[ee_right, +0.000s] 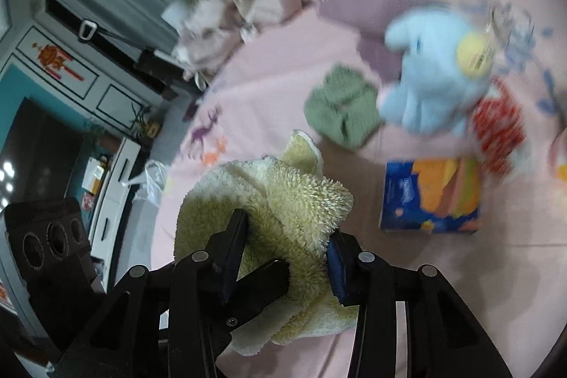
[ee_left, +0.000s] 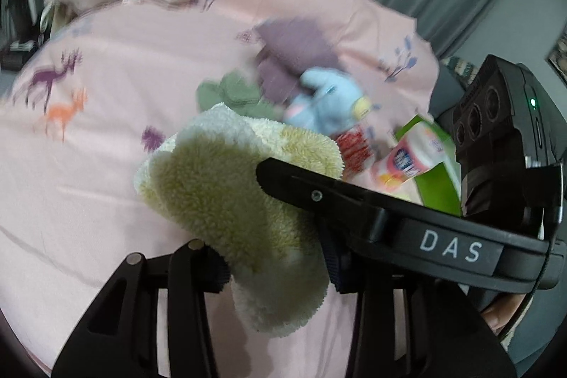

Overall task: Organize soft objects
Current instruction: 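Carry the fuzzy towel into the green box and release it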

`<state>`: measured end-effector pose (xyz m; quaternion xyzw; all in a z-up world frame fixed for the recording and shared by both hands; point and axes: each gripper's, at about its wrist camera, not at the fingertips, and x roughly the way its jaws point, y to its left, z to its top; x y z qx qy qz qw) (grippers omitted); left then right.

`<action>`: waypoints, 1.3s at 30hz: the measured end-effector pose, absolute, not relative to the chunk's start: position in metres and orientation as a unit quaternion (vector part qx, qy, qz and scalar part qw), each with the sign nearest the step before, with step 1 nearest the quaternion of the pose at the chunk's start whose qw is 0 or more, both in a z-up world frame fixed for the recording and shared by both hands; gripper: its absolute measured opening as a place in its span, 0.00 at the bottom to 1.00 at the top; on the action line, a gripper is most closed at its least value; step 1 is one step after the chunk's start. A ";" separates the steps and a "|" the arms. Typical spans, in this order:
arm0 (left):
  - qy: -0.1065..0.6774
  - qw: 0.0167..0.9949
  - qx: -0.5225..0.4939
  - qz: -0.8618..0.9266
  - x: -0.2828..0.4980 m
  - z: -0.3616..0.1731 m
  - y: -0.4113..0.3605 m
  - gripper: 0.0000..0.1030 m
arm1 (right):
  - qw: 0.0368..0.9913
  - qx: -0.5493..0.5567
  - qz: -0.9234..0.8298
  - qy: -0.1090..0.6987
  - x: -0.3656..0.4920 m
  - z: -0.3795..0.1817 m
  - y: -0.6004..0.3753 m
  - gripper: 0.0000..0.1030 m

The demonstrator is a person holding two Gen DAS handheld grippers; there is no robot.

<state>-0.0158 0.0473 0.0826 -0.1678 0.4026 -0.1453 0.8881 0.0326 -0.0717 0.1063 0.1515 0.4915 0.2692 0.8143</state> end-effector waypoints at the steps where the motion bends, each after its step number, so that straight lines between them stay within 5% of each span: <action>1: 0.390 0.893 -0.166 -0.151 -0.018 0.088 0.045 0.37 | 0.822 0.148 0.269 0.479 0.029 0.116 -0.076 0.43; 19: 0.270 0.922 -0.057 -0.272 -0.023 0.191 -0.095 0.38 | 0.902 0.218 0.204 0.311 -0.021 0.230 -0.231 0.43; 39: 0.332 0.832 -0.035 -0.442 0.015 0.176 -0.255 0.38 | 0.901 0.353 0.038 0.247 -0.057 0.212 -0.398 0.43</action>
